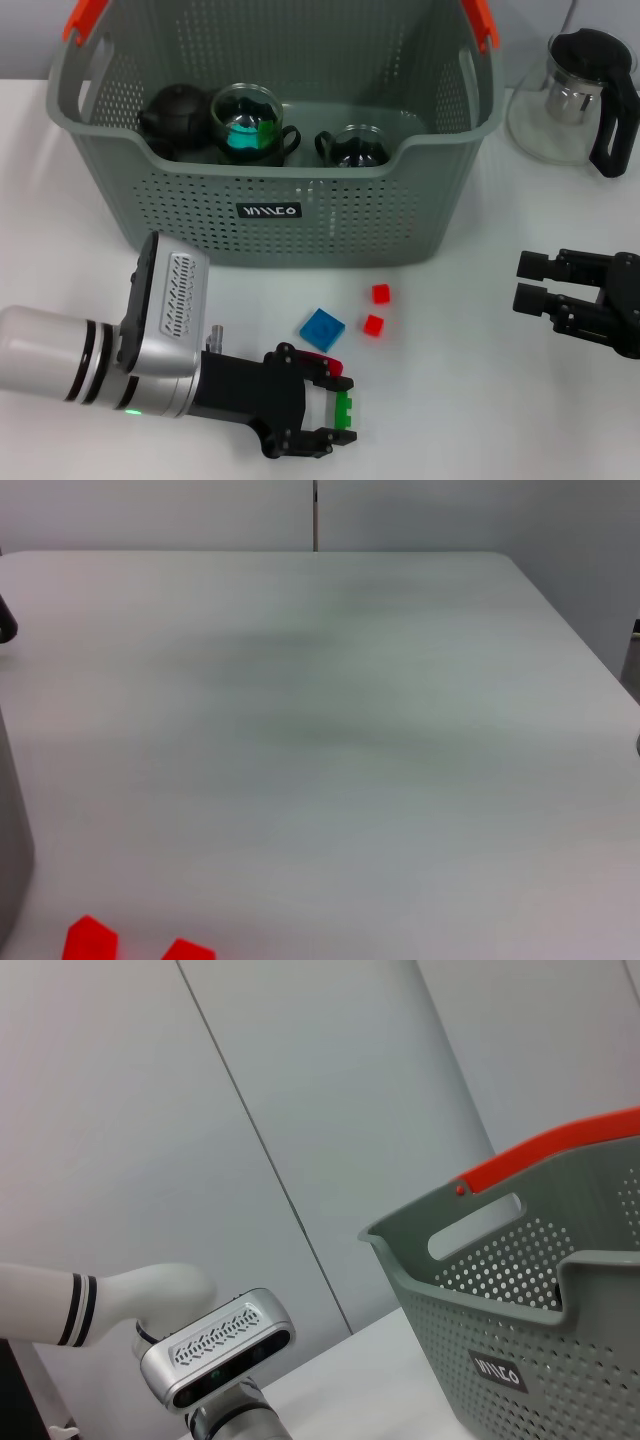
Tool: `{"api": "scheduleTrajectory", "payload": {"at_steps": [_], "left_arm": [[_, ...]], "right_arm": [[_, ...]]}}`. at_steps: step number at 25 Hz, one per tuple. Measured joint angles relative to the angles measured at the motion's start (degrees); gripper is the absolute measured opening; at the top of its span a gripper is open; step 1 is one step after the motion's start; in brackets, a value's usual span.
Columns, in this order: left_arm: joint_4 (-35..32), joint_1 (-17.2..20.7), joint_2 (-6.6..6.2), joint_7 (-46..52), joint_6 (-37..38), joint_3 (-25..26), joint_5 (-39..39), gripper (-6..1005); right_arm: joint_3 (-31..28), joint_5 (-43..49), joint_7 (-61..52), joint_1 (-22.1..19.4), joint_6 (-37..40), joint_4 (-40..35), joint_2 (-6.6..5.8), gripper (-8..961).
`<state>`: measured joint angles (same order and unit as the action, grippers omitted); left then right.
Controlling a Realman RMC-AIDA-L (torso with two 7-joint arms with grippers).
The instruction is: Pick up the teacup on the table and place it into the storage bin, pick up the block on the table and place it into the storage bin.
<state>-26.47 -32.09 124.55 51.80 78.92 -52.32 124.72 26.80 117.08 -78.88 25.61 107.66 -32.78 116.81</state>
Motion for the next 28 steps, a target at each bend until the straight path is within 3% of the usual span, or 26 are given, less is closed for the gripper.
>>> {"api": "scheduleTrajectory", "payload": {"at_steps": [9, 13, 16, 19, 22, 28], "left_arm": [[-0.32, -0.74, 0.15, 4.02, -1.47, -0.09, 0.07, 535], [-1.64, -1.02, -0.02, 7.47, -0.2, -0.07, 0.08, 437], [-4.12, -0.58, -0.17, 9.37, 4.16, 0.13, 0.09, 412], [-8.51, 0.2, -0.55, 13.75, 13.17, 1.66, 0.1, 413], [-12.07, 0.43, -1.48, 16.7, 23.27, 6.61, 0.04, 413], [-9.65, -1.61, -5.59, 19.35, 37.13, 24.26, -4.02, 413]], "right_arm": [[0.0, -0.01, 0.04, -0.04, 0.0, 0.0, 0.0, 530], [0.01, 0.0, 0.04, -0.04, 0.0, 0.0, -0.06, 530], [0.0, 0.0, 0.04, -0.06, 0.03, 0.0, -0.16, 530], [-0.07, -0.01, 0.03, -0.11, 0.1, 0.0, -0.17, 530], [-0.08, -0.01, 0.03, -0.12, 0.07, 0.0, -0.18, 530], [-0.09, -0.01, 0.01, -0.11, 0.06, 0.0, -0.18, 530]]}}
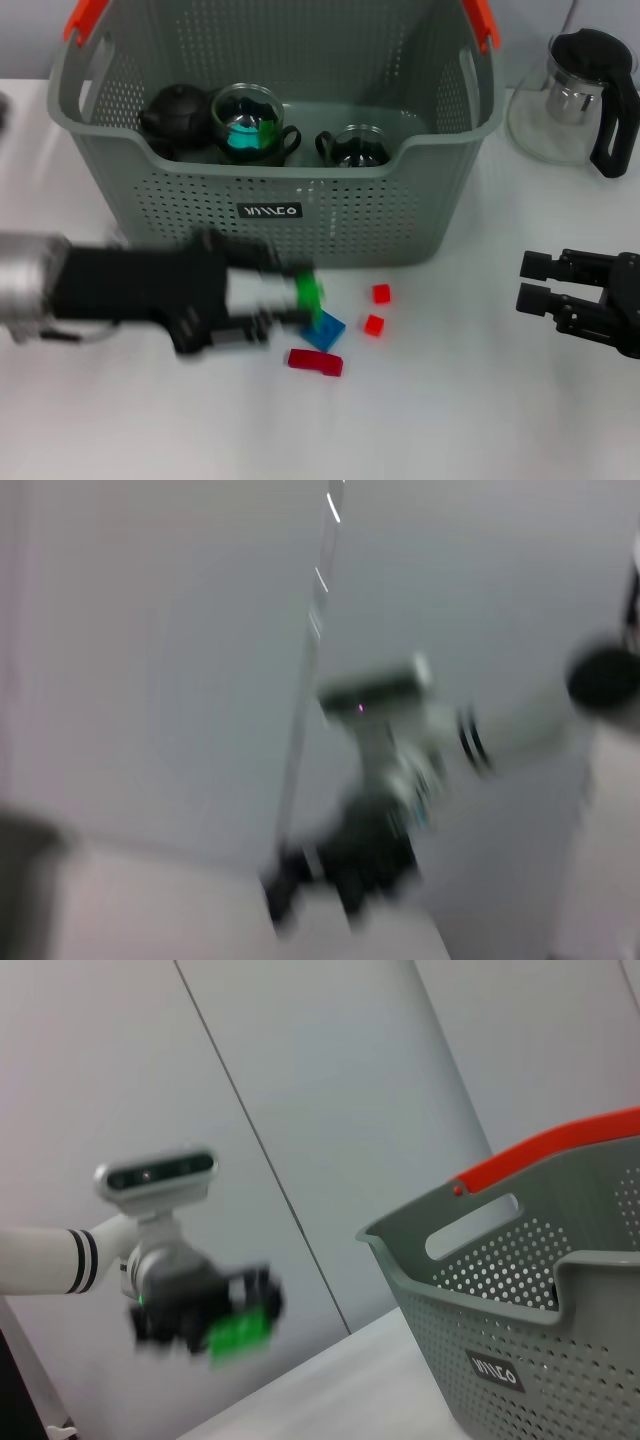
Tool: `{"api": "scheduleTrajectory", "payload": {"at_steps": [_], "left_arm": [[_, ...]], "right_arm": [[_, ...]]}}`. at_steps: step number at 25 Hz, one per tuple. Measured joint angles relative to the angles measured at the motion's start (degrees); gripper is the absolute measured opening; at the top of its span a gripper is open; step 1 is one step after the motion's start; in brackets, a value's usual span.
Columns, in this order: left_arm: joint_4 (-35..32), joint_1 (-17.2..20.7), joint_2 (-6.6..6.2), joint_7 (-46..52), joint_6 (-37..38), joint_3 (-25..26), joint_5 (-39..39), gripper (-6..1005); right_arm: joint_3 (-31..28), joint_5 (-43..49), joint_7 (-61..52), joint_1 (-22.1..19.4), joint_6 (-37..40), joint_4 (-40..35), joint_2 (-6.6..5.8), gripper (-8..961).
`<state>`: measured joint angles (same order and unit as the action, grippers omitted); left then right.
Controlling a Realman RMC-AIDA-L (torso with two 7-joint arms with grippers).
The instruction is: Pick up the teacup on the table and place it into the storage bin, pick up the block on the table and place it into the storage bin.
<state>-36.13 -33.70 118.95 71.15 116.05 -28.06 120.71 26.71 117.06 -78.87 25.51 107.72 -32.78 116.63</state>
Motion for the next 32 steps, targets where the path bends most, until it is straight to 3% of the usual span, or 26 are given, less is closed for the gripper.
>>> {"api": "scheduleTrajectory", "payload": {"at_steps": [5, 8, 10, 14, 18, 24, 26, 30, 32], "left_arm": [[-0.12, -1.57, -1.0, 7.71, -0.19, 4.27, -11.23, 412], [-1.77, -4.02, -1.22, 14.93, -6.14, 4.56, -18.55, 412], [-4.75, -5.94, -1.42, 20.35, -13.06, 3.19, -19.38, 412], [-12.72, -9.17, -3.61, 31.87, -28.02, -6.61, -13.98, 415], [-21.91, -12.54, -4.36, 43.7, -34.8, -13.53, 0.48, 420], [-25.51, -15.43, -3.54, 56.52, -41.57, -23.66, 18.3, 427], [-25.48, -15.46, -1.9, 58.5, -44.74, -26.68, 22.66, 429], [-27.58, -14.51, 0.6, 58.06, -47.38, -26.84, 23.53, 434], [-29.74, -13.67, 1.07, 57.58, -47.22, -26.77, 22.41, 436]], "right_arm": [[0.0, 0.0, 0.02, 0.07, -0.01, 0.0, 0.0, 530], [0.0, 0.0, 0.03, 0.21, 0.0, 0.0, 0.02, 530], [0.01, 0.0, 0.05, 0.34, 0.02, 0.0, 0.03, 530], [-0.21, 0.0, 0.14, 0.56, 0.04, 0.0, 0.01, 530], [-0.51, 0.0, 0.37, 0.64, 0.05, 0.0, 0.01, 529], [-0.61, 0.0, 0.56, 0.67, 0.01, 0.0, 0.07, 529], [-0.62, 0.0, 0.6, 0.61, -0.04, 0.0, 0.08, 529], [-0.66, 0.01, 0.62, 0.56, -0.05, 0.0, 0.09, 529], [-0.69, 0.0, 0.62, 0.55, -0.05, 0.0, 0.1, 529]]}}
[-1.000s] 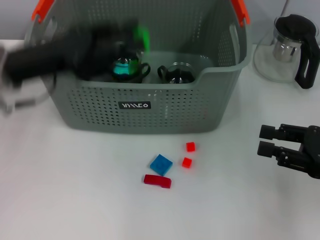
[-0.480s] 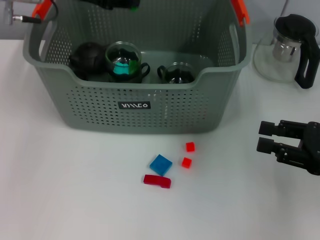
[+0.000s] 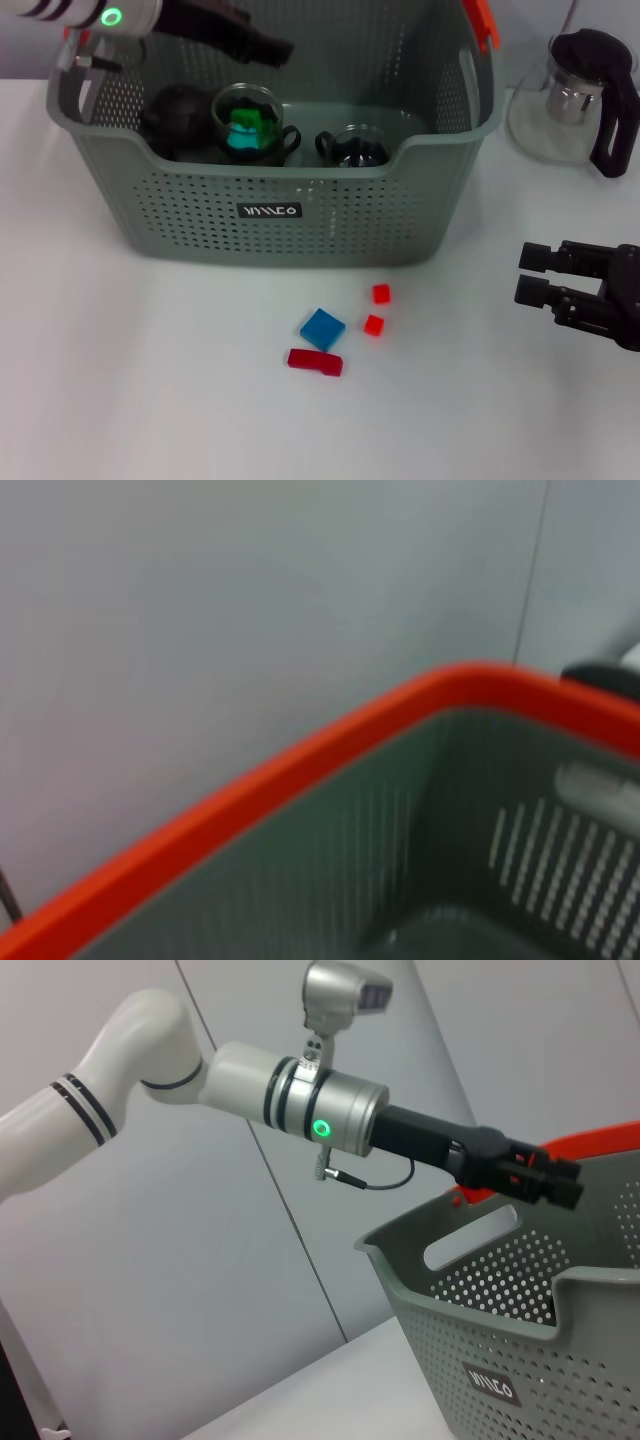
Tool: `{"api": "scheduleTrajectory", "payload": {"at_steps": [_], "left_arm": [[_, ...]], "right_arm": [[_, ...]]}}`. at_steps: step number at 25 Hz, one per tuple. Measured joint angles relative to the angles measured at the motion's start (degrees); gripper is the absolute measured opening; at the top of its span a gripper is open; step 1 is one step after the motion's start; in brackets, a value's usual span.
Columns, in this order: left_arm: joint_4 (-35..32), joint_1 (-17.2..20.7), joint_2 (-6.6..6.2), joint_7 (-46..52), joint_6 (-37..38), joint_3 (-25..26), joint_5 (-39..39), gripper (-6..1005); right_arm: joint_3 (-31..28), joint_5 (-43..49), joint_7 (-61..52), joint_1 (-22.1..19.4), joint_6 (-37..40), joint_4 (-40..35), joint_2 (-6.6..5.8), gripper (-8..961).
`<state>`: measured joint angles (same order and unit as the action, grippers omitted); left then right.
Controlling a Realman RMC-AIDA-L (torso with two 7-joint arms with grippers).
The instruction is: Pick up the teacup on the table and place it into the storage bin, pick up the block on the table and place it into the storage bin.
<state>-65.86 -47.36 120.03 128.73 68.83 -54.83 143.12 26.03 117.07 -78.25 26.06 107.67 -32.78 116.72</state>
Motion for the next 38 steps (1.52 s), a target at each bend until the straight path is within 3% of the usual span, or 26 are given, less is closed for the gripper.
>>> {"api": "scheduleTrajectory", "payload": {"at_steps": [3, 5, 7, 9, 11, 14, 16, 18, 24, 30, 38], "left_arm": [[-3.87, 2.79, 0.28, -0.21, 0.24, 0.56, -5.39, 535], [-5.92, 5.77, 0.57, -1.77, 0.34, 2.51, -13.57, 602], [-5.28, 9.74, 1.09, -6.96, 2.07, 6.16, -26.67, 641], [-0.82, 13.08, 1.2, -14.53, 7.11, 9.63, -41.95, 654], [5.59, 14.54, 0.73, -20.65, 14.24, 12.79, -52.53, 666], [19.75, 14.77, -1.6, -27.53, 29.24, 20.72, -63.19, 663], [24.38, 14.99, -2.82, -30.11, 33.81, 22.59, -63.21, 662], [25.77, 16.25, -3.16, -33.3, 37.41, 23.06, -58.91, 660], [20.71, 20.78, -1.15, -44.96, 45.52, 21.69, -38.5, 659], [21.17, 21.1, -0.2, -51.53, 40.78, 19.83, -22.71, 659], [24.74, 21.89, 2.18, -57.78, 32.1, 17.71, -19.35, 659]], "right_arm": [[-0.01, 0.0, 0.01, 0.02, -0.01, 0.0, 0.0, 529], [-0.08, 0.0, 0.05, 0.06, -0.01, 0.0, 0.0, 529], [-0.29, 0.0, 0.1, 0.05, -0.01, 0.0, 0.01, 529], [-0.58, -0.01, 0.11, 0.05, -0.01, 0.0, 0.08, 529], [-0.78, -0.04, 0.12, 0.05, 0.0, 0.0, 0.18, 529], [-0.83, -0.06, 0.12, 0.04, -0.01, 0.0, 0.28, 529], [-0.84, -0.08, 0.11, 0.03, -0.01, 0.0, 0.29, 529], [-0.83, -0.09, 0.05, -0.09, 0.0, 0.0, 0.26, 529], [-0.8, -0.09, -0.21, -0.3, -0.01, 0.0, 0.18, 529], [-0.8, 0.08, -0.32, -0.38, 0.0, 0.0, 0.23, 529], [-0.72, 0.08, -0.32, -0.46, 0.0, 0.0, 0.38, 530]]}}
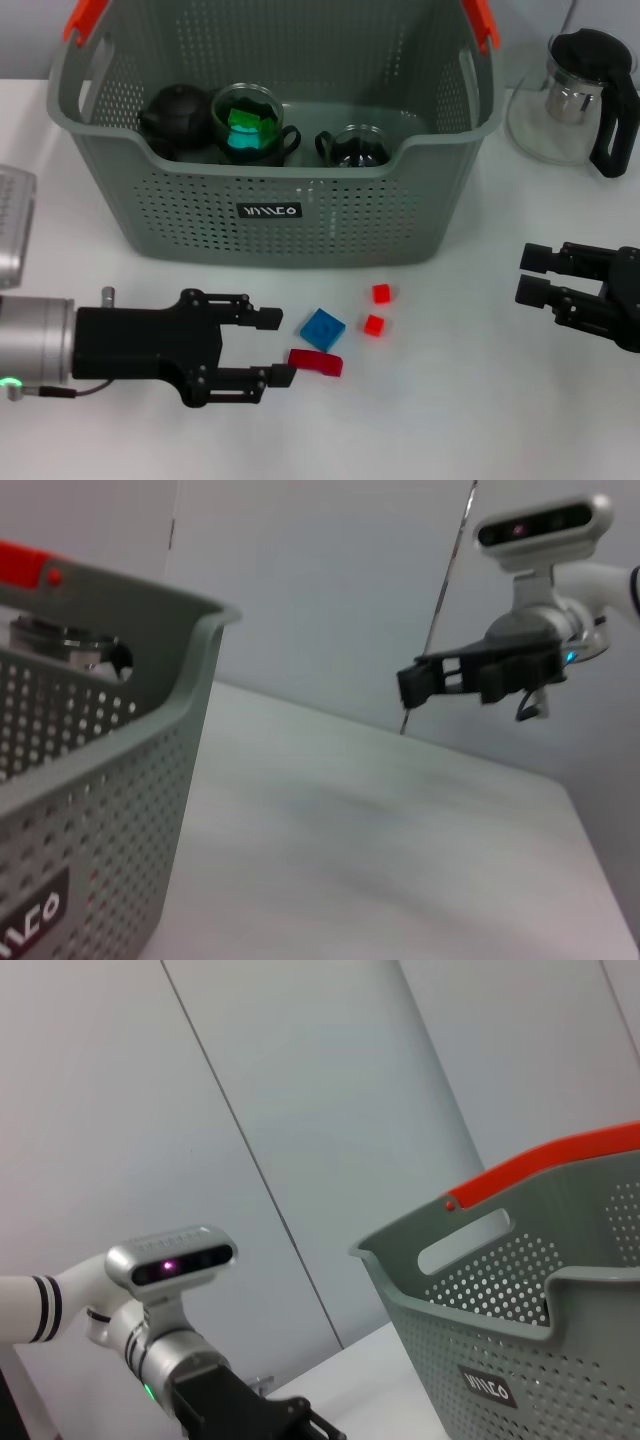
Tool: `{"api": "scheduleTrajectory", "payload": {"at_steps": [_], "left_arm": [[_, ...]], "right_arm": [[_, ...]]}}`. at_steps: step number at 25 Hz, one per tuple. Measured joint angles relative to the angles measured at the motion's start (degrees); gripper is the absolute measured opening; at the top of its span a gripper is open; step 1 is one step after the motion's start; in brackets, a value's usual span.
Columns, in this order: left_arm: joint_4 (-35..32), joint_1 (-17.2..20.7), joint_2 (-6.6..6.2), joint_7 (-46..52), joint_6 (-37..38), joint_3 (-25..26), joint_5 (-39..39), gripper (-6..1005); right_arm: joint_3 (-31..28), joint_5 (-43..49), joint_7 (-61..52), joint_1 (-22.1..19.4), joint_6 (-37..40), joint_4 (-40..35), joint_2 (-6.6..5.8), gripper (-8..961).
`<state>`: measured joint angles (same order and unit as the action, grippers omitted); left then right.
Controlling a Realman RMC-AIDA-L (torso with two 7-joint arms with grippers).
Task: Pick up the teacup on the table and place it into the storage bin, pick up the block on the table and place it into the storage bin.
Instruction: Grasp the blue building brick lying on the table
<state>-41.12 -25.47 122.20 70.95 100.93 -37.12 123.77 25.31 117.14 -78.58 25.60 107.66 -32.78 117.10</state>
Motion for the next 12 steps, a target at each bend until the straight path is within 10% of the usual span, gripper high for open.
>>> {"api": "scheduleTrajectory", "payload": {"at_steps": [12], "left_arm": [[2.13, -0.4, 1.7, -1.13, -4.93, -0.15, 0.69, 659]], "right_arm": [[0.4, 0.32, -0.09, 0.39, 0.46, 0.0, 0.05, 530]]}}
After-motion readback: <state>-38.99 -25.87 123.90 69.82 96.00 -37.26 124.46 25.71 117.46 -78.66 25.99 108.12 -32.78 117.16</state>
